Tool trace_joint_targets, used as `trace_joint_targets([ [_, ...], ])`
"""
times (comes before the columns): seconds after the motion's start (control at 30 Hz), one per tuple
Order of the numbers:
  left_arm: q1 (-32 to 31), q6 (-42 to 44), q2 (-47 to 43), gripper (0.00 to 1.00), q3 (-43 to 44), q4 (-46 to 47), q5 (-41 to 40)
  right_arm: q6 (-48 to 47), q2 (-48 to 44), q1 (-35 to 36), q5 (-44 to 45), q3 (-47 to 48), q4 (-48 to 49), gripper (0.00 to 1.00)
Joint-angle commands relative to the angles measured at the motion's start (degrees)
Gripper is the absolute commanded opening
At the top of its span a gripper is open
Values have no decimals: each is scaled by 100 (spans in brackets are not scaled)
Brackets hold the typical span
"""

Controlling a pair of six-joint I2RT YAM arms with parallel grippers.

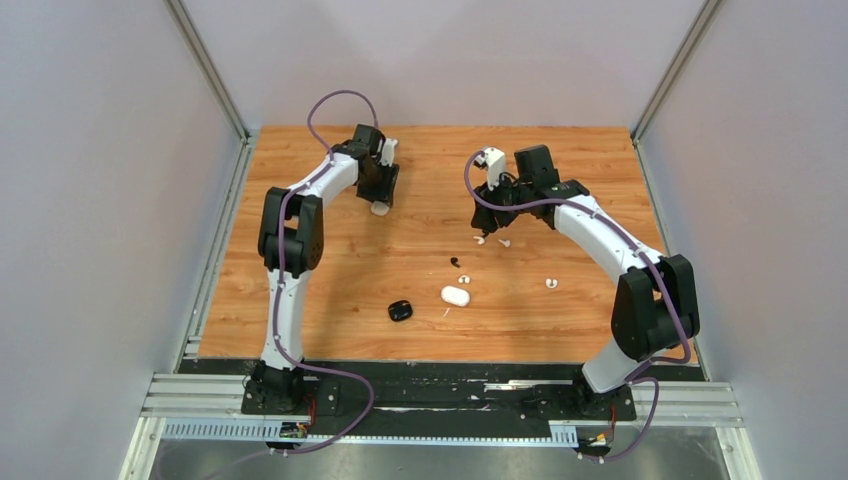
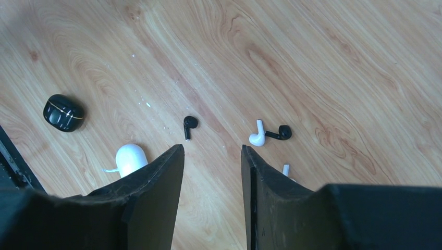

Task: Insert the wireless bluetooth earbuds into the charging case
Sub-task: Pick up the charging case at the center of the board.

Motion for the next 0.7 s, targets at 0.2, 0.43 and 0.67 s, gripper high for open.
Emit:
trace_joint_targets([
  [0.2,227,-1240,-1951,0,-1314,2027,2242,729,-275,-54,-827,636,405,44],
  [0.43,299,-3355,-2989,0,-2249,4284,2550,1163,-108,60,-691,1002,805,48],
  [0.67,353,-4842,-2950,0,-2198,4042,2351,1871,355,476,-108,1517,1376,53],
])
